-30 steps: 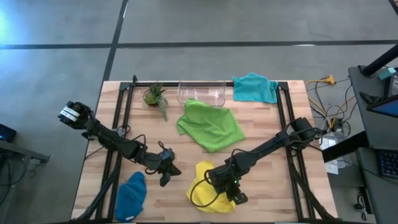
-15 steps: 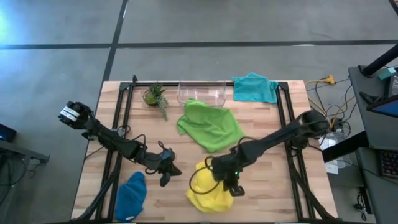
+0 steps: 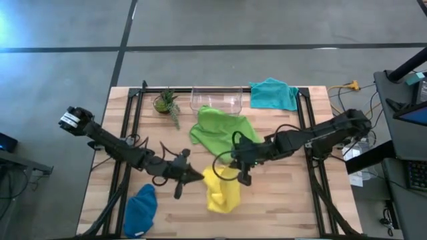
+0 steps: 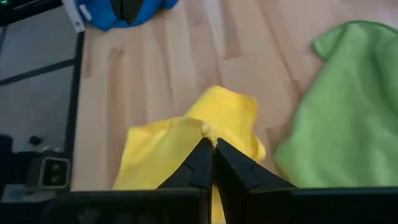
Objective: Fold microfiber towels
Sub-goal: Fold the yellow towel
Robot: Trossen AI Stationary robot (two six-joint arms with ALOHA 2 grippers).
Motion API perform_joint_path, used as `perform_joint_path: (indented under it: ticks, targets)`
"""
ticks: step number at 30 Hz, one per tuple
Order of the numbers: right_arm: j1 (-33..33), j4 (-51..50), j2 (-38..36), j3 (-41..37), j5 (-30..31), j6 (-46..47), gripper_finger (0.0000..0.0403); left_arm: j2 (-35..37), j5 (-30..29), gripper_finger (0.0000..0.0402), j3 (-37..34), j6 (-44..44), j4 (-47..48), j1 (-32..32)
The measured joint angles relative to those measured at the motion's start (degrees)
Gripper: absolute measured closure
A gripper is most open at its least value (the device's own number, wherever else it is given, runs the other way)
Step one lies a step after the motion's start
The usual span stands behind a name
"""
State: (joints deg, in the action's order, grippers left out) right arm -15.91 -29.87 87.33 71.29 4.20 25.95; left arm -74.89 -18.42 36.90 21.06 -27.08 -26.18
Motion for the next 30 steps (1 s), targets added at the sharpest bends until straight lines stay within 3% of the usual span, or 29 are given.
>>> perform_joint_path:
  ticks: [5, 11, 14, 17, 25, 30]
  targets:
    - [0.68, 0.32, 1.37, 0.22, -0.02, -0.41, 0.0394, 0.0, -2.17, 0.0382, 0.58, -0.4, 0.06, 4.5]
    - [1.06, 1.25, 1.45, 0.28, 0.18, 0.05, 0.0394, -1.18, 2.41, 0.029, 1.33, 3.96, -1.25, 9.92]
    - [1.44, 2.18, 1.41, 0.28, 0.39, 0.16, 0.0394, -2.49, 6.9, 0.0243, 2.69, 3.83, -2.32, 10.8]
    - [1.9, 2.26, 1.36, 0.33, 0.38, 0.16, 0.0394, -4.44, 7.7, 0.0212, 4.37, 3.86, -2.65, 10.82]
    - [2.45, 2.38, 1.36, 3.48, 0.4, -2.45, 0.0394, -12.41, 15.29, 0.0201, 9.22, 9.36, -2.46, 11.28]
    - [2.5, 1.87, 1.31, 5.72, 0.41, -3.68, 0.0394, -16.35, 15.77, 0.0201, 11.76, 10.25, -2.29, 11.5]
